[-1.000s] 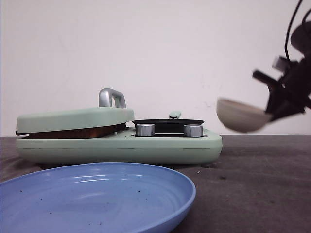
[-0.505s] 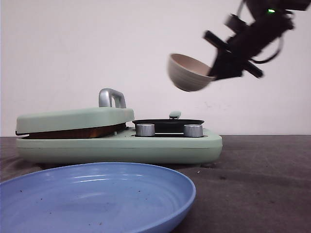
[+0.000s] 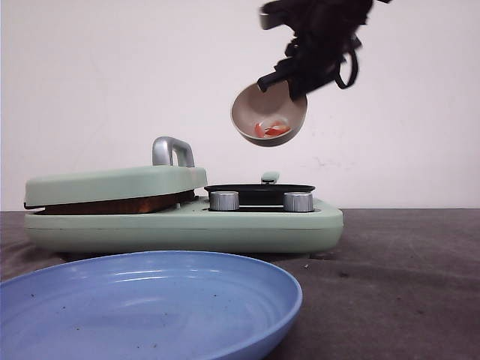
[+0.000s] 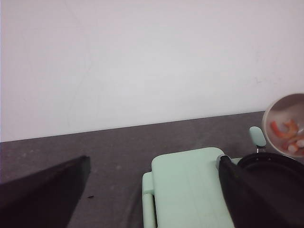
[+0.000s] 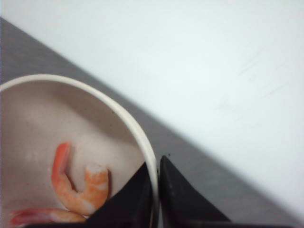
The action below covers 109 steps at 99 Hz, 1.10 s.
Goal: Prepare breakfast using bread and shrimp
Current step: 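Invert the bowl over the frying pan to pour the shrimp in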
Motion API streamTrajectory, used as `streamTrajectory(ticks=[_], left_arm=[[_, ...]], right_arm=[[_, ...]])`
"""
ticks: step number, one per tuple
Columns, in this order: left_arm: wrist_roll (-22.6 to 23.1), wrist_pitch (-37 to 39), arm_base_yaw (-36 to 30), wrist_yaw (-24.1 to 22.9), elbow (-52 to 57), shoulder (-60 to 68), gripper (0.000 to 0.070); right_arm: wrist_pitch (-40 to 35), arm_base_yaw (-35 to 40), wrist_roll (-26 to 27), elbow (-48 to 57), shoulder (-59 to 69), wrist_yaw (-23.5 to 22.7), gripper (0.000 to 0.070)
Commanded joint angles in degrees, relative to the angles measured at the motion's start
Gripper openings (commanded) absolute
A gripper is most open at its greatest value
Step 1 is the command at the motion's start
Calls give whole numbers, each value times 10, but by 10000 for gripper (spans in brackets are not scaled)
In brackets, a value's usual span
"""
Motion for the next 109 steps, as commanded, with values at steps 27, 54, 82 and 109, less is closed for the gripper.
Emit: streamTrajectory(ticks=[27, 54, 82, 109], left_arm=[[5, 6, -1, 20, 5, -7, 501], [5, 5, -1, 20, 5, -39, 456], [2, -8, -1, 20, 5, -61, 457], [2, -29, -1, 22, 5, -70, 457]], right_arm=[[64, 43, -177, 13, 4, 76, 2], [149, 49, -283, 13, 4, 81, 2], [183, 50, -288, 12, 4, 78, 2], [266, 50, -255, -30, 4, 72, 2]])
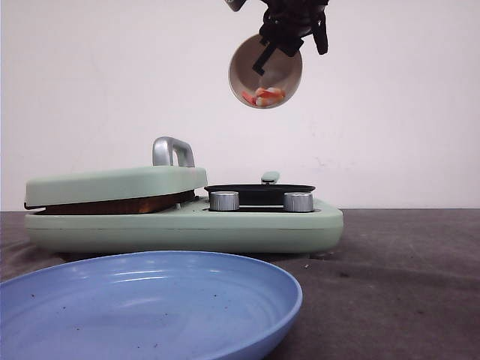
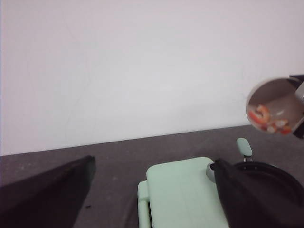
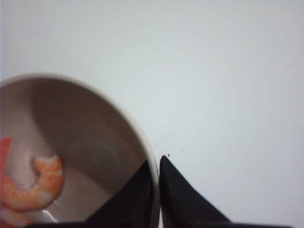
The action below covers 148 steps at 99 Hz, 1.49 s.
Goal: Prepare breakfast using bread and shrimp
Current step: 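Invert the bowl over the frying pan to pour the shrimp in, then carry the empty bowl back and set it down beside the pan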
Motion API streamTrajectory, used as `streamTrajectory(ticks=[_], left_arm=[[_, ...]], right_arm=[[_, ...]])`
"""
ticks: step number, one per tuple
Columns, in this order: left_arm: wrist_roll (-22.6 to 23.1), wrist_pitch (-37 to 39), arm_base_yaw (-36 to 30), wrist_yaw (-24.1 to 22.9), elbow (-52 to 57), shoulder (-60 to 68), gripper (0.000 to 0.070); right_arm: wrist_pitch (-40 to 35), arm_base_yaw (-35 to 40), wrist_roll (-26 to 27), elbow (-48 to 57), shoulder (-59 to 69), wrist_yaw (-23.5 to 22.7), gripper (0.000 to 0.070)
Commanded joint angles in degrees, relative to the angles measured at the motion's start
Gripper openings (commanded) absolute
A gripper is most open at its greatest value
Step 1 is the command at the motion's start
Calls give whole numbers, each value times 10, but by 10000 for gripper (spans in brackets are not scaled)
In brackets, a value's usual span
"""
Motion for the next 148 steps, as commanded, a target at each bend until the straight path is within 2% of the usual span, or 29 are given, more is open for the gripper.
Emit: streamTrajectory(ticks=[1, 17, 37, 53, 77, 96, 122, 140, 148], left_arm=[[1, 5, -1, 6, 5, -2, 457], [0, 7, -1, 16, 5, -8, 457], [0, 7, -1, 33, 5, -12, 457], [-1, 7, -1, 46, 5, -12, 457], [-1, 8, -1, 46, 5, -12, 457], [-2, 10, -1, 46, 5, -12, 457], [-2, 10, -1, 46, 5, -12, 457], [-2, 6, -1, 46, 5, -10, 457], [-2, 5, -1, 46, 5, -11, 457]], right_arm=[[56, 5, 8, -18, 4, -2, 2], [175, 7, -9, -90, 4, -15, 2], [251, 3, -7, -150, 4, -42, 2], [310, 2, -5, -184, 4, -45, 2], [313, -5, 7, -192, 6, -72, 2], [314, -8, 13, -192, 6, -71, 2], [312, -9, 69, -192, 6, -69, 2], [311, -7, 111, -187, 0, -1, 4], [270, -8, 120, -184, -20, 11, 4]])
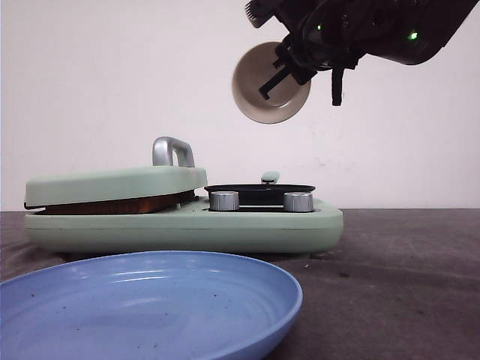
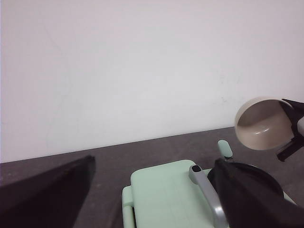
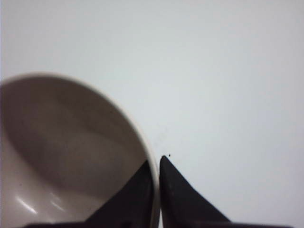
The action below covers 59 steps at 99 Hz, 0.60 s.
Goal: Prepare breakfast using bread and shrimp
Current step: 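Carry the empty bowl back and set it down beside the pan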
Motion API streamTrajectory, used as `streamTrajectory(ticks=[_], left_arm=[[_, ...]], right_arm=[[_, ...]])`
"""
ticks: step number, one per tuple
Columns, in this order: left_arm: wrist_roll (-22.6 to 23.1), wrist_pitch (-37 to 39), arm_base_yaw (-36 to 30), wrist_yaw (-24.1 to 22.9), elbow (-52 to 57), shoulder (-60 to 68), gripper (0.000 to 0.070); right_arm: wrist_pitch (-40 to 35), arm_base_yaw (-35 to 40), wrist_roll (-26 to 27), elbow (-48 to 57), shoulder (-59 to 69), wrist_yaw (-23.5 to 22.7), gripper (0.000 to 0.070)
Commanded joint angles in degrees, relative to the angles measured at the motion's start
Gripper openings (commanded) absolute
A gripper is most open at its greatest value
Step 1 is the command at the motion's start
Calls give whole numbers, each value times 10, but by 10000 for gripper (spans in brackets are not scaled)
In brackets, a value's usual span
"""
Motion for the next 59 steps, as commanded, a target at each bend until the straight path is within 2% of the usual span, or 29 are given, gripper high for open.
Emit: streamTrajectory(ticks=[1, 11, 23, 24, 43, 59], left_arm=[[-1, 5, -1, 2, 5, 3, 457], [-1, 4, -1, 2, 5, 3, 457], [-2, 2, -1, 2, 5, 3, 457], [-2, 2, -1, 2, 5, 3, 457], [-1, -4, -1, 2, 5, 3, 457], [-1, -9, -1, 2, 5, 3, 457]], right_arm=[[-29, 4, 32, 14, -20, 8, 4], [-137, -1, 74, 29, -63, 12, 4], [-330, -15, 173, 74, -117, 12, 4], [-450, -28, 238, 113, -143, 2, 4], [-744, -81, 370, 245, -164, -75, 4], [-905, -134, 434, 324, -163, -146, 4]])
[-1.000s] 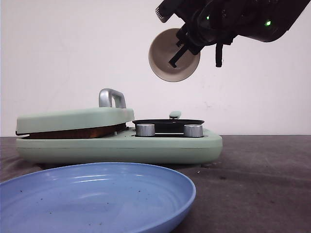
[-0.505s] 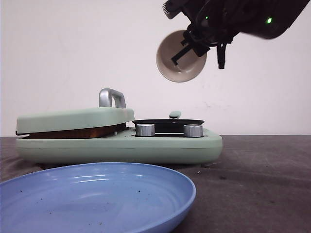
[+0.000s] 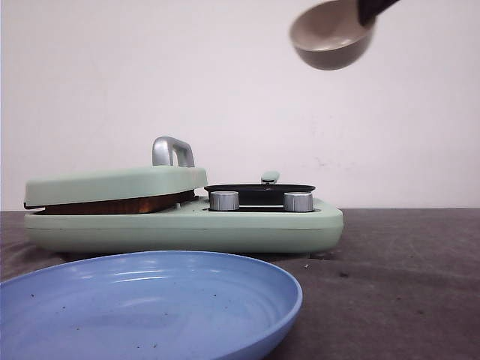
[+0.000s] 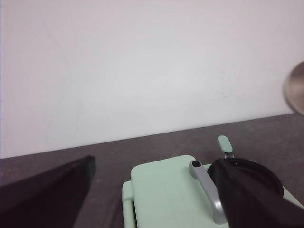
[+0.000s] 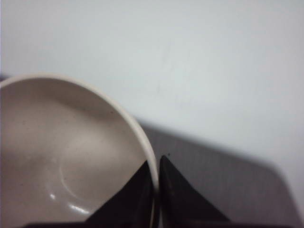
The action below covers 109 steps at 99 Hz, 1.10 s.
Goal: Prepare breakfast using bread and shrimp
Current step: 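Carry the empty bowl back and set it down beside the pan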
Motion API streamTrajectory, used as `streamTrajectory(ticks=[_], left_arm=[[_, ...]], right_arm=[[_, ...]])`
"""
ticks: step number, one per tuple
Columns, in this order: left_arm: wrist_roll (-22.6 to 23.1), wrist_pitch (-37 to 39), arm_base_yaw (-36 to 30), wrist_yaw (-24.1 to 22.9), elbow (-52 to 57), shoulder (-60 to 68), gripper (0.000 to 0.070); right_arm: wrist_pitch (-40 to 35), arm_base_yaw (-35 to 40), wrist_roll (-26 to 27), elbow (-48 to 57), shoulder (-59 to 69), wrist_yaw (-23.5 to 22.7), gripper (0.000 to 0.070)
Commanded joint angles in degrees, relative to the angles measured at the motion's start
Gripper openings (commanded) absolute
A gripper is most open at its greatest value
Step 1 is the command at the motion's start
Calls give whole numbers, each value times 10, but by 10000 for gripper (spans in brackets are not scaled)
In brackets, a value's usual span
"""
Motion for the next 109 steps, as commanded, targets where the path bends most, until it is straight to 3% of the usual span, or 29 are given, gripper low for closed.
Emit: streamTrajectory(ticks=[1, 26, 42, 57, 88, 109], left_arm=[[-1, 5, -1, 2, 5, 3, 457], [1, 0, -1, 2, 5, 3, 457], [1, -10, -1, 2, 5, 3, 457], [1, -11, -1, 2, 5, 3, 457], [1, -11, -1, 2, 5, 3, 457], [1, -12, -1, 2, 5, 3, 457]], right_arm=[[-58, -17, 70, 36, 7, -30, 4], [-204, -113, 141, 52, 19, -169, 4], [-269, -151, 142, 52, 56, -226, 4], [-283, -168, 142, 52, 105, -285, 4], [-278, -171, 130, 52, 221, -281, 4], [-266, -180, 115, 51, 269, -252, 4]])
